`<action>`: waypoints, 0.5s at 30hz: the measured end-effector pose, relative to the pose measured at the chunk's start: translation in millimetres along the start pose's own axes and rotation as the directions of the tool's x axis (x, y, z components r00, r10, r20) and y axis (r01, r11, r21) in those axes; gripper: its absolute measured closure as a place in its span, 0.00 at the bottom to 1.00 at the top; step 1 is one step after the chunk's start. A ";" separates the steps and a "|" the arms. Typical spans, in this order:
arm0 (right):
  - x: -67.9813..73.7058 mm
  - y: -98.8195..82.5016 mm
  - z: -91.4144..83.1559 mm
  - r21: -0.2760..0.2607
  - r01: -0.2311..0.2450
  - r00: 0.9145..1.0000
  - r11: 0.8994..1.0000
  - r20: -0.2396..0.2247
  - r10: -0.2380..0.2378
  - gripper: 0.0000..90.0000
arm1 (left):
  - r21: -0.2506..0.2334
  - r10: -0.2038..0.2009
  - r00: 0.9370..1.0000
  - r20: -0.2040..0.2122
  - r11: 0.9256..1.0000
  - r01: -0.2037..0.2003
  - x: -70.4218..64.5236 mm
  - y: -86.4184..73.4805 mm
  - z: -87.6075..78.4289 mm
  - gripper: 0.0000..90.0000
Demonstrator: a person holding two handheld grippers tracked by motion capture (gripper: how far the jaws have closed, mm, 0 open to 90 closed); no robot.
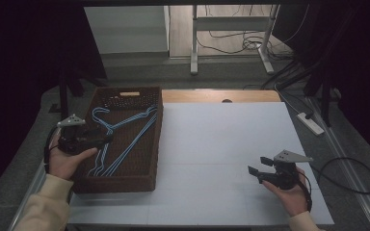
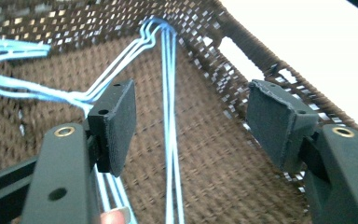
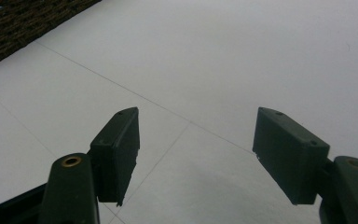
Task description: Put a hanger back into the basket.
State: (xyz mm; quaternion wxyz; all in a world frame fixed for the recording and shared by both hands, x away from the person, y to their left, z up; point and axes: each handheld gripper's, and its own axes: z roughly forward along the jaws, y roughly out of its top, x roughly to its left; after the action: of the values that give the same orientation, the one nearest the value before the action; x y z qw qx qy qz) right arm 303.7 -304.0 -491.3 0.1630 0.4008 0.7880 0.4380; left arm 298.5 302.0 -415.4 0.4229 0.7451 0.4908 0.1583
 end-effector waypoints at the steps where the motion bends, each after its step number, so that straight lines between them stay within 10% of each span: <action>1: 0.0 0.0 0.0 0.000 0.000 1.000 1.000 0.000 0.000 0.36 | 0.000 0.000 1.000 0.000 1.000 0.000 0.0 0.0 0.0 0.38; 15: -1.3 -0.1 -3.0 -0.009 -0.005 1.000 1.000 0.003 0.005 0.35 | -0.078 0.091 0.994 0.061 0.993 -0.086 -41.7 -21.1 -17.6 0.35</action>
State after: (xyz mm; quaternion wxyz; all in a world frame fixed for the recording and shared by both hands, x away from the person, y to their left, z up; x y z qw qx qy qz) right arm 302.7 -306.7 -489.8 0.1649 0.4028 0.7847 0.4414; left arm 254.9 277.7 -414.1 0.4588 0.7546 0.4369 0.1711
